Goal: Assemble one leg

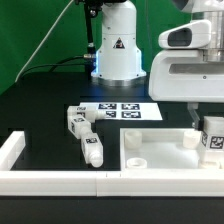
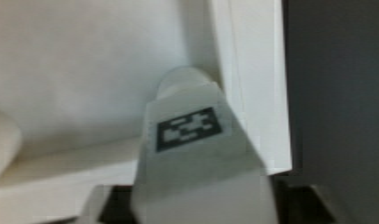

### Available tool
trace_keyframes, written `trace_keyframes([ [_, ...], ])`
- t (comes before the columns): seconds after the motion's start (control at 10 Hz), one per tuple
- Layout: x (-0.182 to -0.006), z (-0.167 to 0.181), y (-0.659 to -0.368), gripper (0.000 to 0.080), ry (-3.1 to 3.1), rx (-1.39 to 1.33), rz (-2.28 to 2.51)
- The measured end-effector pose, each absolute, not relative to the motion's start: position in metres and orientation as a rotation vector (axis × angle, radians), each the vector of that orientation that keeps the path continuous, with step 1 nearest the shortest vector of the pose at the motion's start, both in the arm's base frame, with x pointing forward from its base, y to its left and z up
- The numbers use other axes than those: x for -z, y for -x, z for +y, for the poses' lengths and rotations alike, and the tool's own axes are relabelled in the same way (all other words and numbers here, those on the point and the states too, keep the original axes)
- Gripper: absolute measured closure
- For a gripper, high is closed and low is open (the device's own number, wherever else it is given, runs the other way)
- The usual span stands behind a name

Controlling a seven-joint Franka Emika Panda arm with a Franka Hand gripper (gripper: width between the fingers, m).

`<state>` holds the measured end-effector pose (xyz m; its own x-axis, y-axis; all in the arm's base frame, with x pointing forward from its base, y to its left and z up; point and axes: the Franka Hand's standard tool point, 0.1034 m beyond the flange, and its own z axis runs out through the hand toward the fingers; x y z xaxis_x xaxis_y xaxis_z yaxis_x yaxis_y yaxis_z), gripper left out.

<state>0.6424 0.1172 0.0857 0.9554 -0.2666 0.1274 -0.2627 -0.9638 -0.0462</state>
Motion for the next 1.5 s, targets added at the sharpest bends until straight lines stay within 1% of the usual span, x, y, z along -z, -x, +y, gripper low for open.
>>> trace_keyframes([
  [0.1, -0.085, 0.115, -0.642, 0.0511, 3.053, 0.204, 0.551],
  [0.4, -0.085, 0.112, -0.643, 0.0511, 2.974, 0.197, 0.842],
  [0.7, -0.083, 0.105, -0.643, 0.0511, 2.665, 0.161, 1.489],
  [0.9, -0.082, 0.099, -0.641, 0.0511, 2.333, 0.078, 1.871],
  [1.1, -0.083, 0.101, -0.638, 0.0511, 2.163, 0.033, 2.055],
  [1.3, -0.083, 0.104, -0.638, 0.0511, 2.192, 0.034, 2.025],
  [1.4, -0.083, 0.105, -0.638, 0.0442, 2.201, 0.035, 2.017],
  [1.5, -0.085, 0.110, -0.639, 0.0300, 2.390, 0.074, 1.813],
])
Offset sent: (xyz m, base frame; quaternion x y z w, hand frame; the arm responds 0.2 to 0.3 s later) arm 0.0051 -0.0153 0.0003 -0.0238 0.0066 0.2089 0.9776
